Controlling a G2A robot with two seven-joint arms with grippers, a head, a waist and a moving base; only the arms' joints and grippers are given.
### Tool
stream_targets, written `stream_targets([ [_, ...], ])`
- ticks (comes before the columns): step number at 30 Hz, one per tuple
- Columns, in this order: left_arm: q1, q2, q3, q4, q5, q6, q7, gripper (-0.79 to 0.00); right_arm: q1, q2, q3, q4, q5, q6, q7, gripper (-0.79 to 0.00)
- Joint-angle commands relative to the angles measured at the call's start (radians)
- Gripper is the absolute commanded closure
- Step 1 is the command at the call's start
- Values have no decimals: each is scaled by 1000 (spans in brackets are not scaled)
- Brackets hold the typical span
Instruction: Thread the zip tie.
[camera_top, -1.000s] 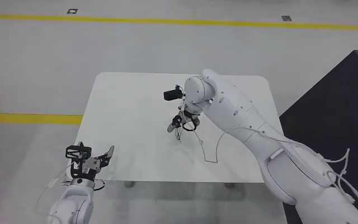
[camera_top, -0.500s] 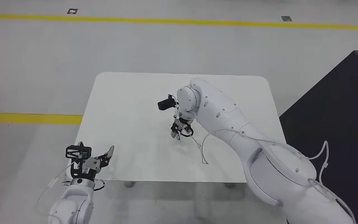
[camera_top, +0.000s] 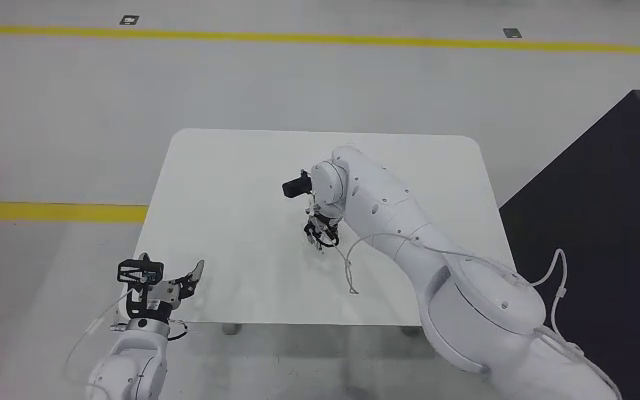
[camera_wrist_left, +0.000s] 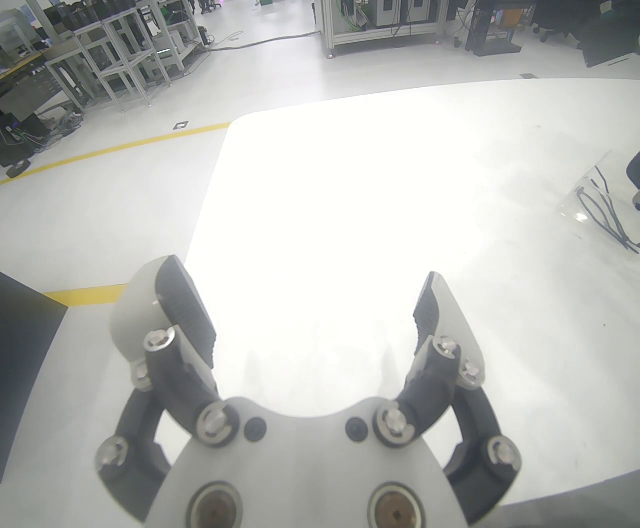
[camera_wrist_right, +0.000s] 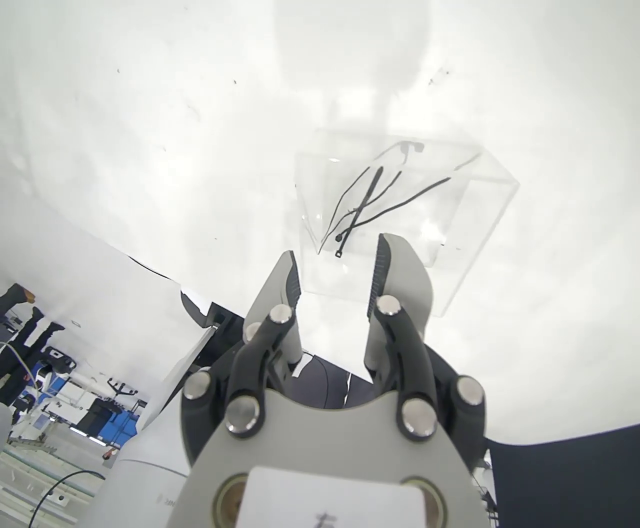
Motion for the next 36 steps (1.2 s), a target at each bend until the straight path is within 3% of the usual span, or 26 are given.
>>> stream_targets([
  [1, 0, 0, 0, 0, 0, 0, 0, -785, 2, -8, 0, 18, -5, -15, -18, -292],
  [13, 0, 0, 0, 0, 0, 0, 0, -785, 14, -35, 19, 99, -4, -46, -52, -252],
  [15, 0, 0, 0, 0, 0, 0, 0, -785, 14, -36, 26, 108, 4, -55, -68, -191],
  [36, 0, 0, 0, 0, 0, 0, 0, -785, 8, -25, 71, 157, 10, -93, -79, -182],
])
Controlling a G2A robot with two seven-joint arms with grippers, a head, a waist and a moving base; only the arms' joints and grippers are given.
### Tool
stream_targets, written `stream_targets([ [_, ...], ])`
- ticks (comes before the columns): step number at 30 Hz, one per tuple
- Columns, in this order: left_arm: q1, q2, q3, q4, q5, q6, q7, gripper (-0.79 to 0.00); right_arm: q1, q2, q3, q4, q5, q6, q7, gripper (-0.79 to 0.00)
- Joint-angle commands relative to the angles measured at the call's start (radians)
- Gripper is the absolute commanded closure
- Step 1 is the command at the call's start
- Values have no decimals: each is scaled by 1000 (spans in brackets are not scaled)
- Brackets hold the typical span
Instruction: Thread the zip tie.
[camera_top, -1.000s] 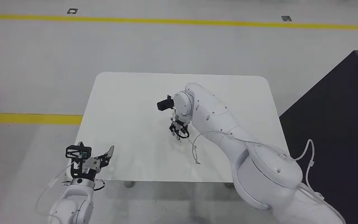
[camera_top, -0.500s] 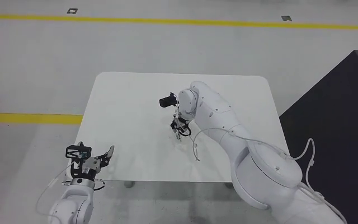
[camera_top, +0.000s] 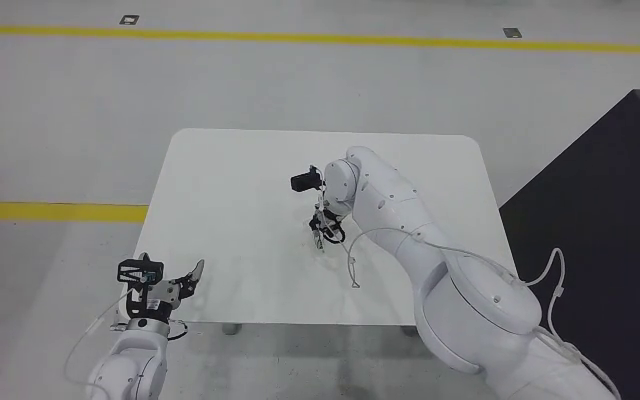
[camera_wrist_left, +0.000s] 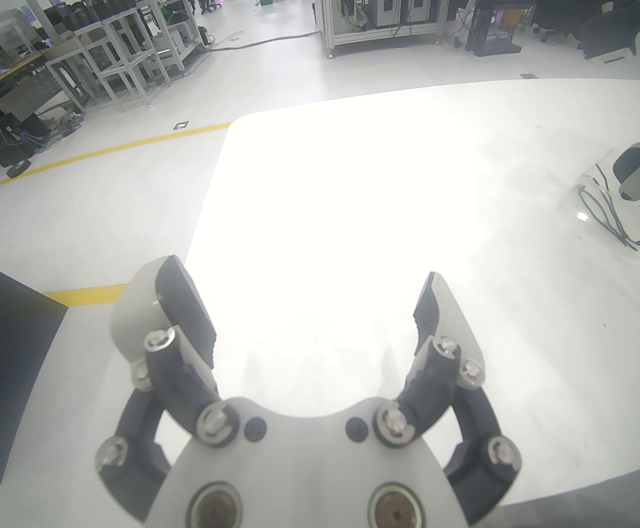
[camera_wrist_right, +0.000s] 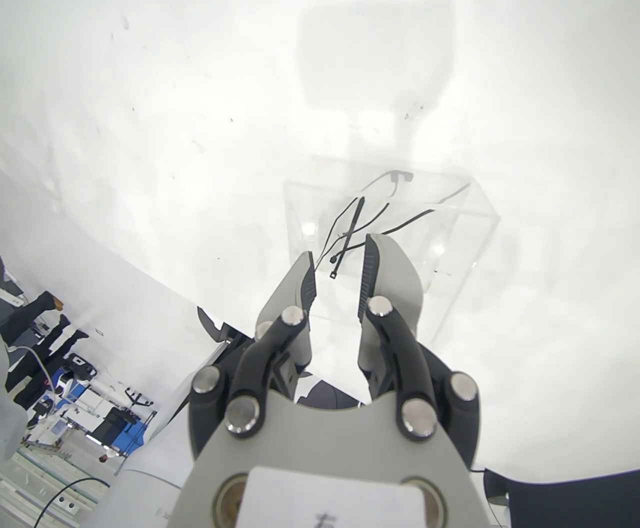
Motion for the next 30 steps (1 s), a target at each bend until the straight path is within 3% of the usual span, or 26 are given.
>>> stream_targets([
  [1, 0, 0, 0, 0, 0, 0, 0, -785, -1, 2, 4, 1, 1, -10, -1, -182],
  [8, 0, 0, 0, 0, 0, 0, 0, -785, -10, 5, 11, 3, -12, -35, -22, -194],
  [17, 0, 0, 0, 0, 0, 0, 0, -785, -13, 9, 23, 5, -23, -45, -38, -142],
  [27, 0, 0, 0, 0, 0, 0, 0, -785, -17, 8, 41, 2, -16, -67, -46, -139],
  [30, 0, 0, 0, 0, 0, 0, 0, -785, -19, 9, 50, 6, -6, -79, -49, -102],
])
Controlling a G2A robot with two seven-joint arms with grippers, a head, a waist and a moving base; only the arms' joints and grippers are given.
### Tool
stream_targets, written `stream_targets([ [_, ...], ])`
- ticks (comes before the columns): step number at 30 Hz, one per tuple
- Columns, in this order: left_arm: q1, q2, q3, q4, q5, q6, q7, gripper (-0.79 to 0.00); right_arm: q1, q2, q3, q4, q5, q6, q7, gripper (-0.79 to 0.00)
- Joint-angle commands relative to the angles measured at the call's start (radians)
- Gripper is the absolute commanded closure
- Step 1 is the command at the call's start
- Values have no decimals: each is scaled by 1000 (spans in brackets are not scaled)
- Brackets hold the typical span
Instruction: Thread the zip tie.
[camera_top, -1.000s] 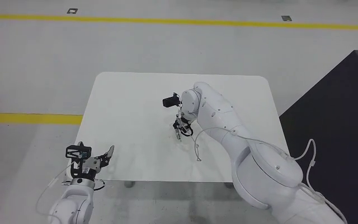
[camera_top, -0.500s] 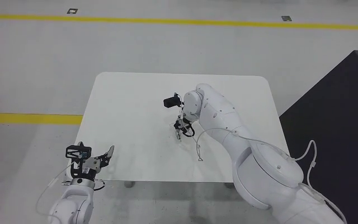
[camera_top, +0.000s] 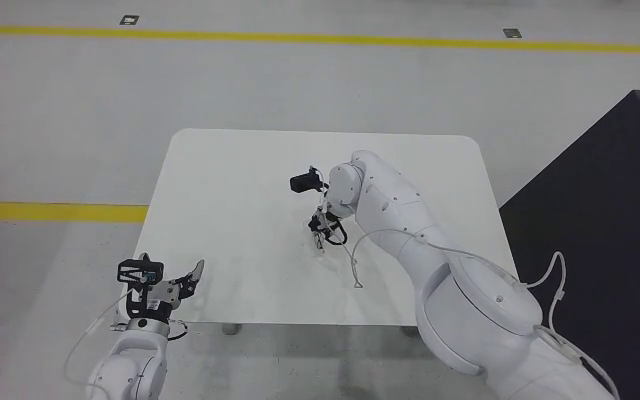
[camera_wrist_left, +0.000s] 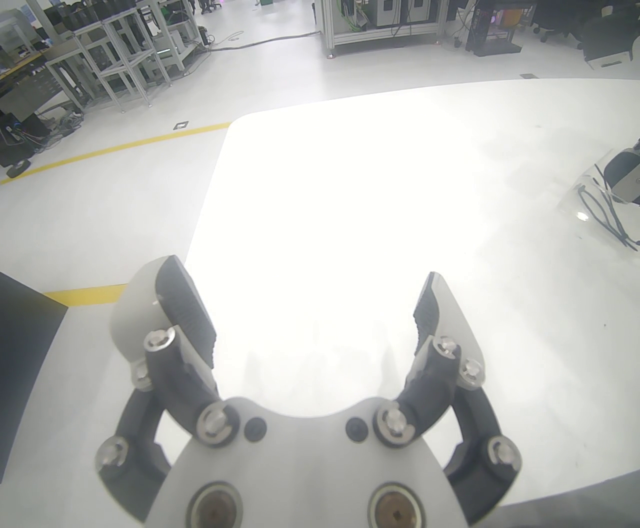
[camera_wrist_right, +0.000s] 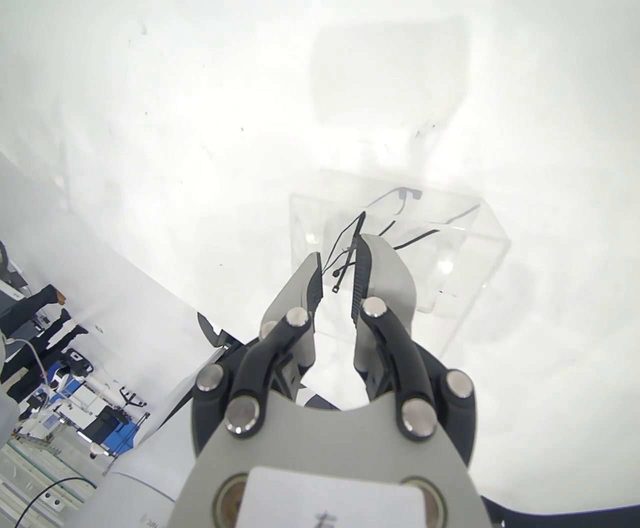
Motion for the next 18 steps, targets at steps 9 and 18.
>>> stream_targets([
  [9, 0, 0, 0, 0, 0, 0, 0, -785, -9, 2, 13, 17, -4, 12, 14, -139],
  [18, 0, 0, 0, 0, 0, 0, 0, -785, -15, 2, 25, 16, -7, 26, 2, -68],
])
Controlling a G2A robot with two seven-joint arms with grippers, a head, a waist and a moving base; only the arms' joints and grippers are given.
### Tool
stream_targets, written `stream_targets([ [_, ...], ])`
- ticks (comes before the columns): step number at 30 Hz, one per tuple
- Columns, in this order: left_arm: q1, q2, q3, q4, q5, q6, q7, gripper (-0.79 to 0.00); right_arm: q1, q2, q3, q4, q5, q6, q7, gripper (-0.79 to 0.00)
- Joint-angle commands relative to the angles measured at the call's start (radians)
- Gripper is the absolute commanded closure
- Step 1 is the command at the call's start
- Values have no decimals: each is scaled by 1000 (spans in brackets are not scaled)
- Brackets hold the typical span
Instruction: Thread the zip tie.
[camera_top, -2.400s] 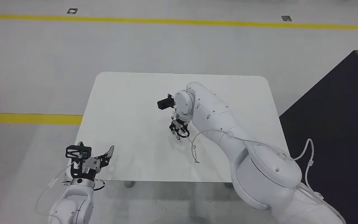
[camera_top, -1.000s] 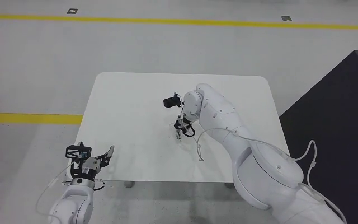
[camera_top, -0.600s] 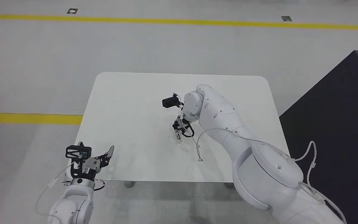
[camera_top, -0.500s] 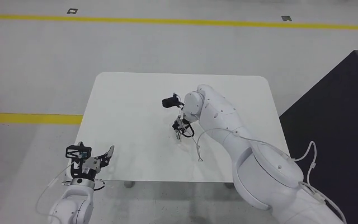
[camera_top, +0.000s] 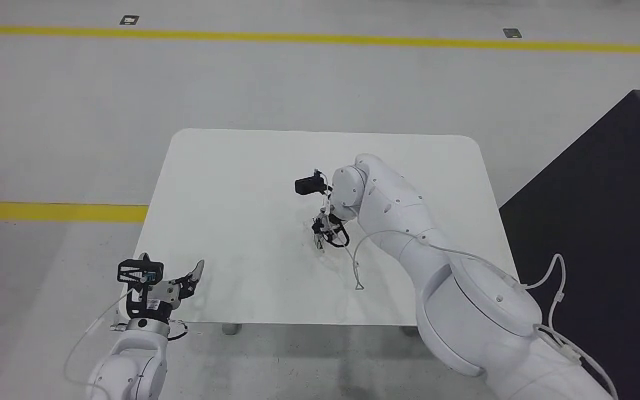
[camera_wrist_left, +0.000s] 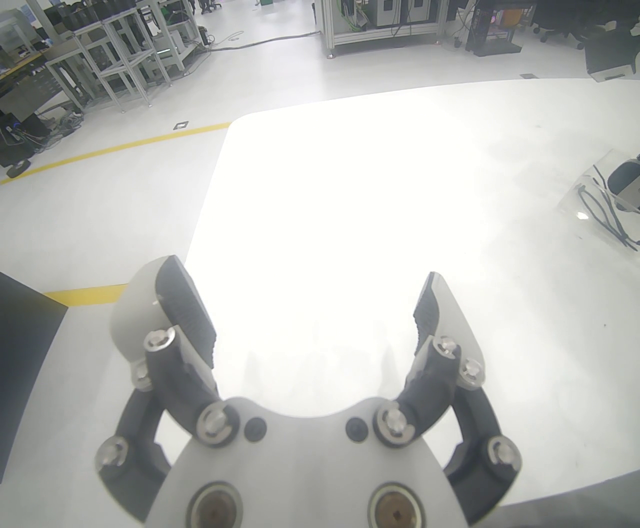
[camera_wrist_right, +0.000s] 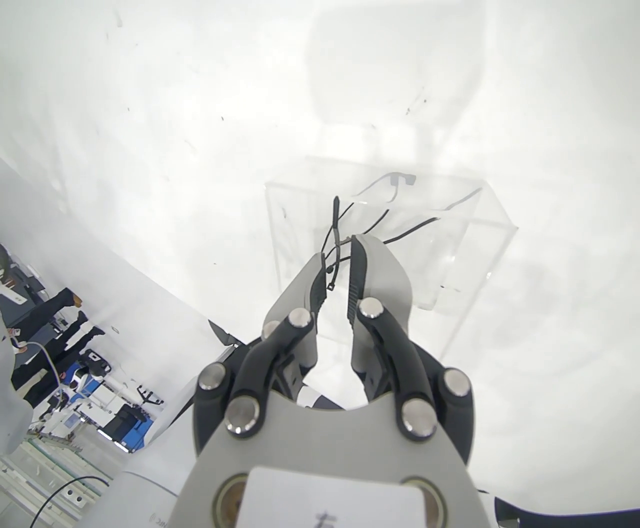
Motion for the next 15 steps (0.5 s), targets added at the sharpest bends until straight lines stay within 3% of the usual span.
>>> stream_targets([
  [1, 0, 0, 0, 0, 0, 0, 0, -785, -3, 0, 6, 2, 6, 2, -6, -3],
  [15, 0, 0, 0, 0, 0, 0, 0, -785, 0, 2, 18, -13, -12, 18, 2, 0],
])
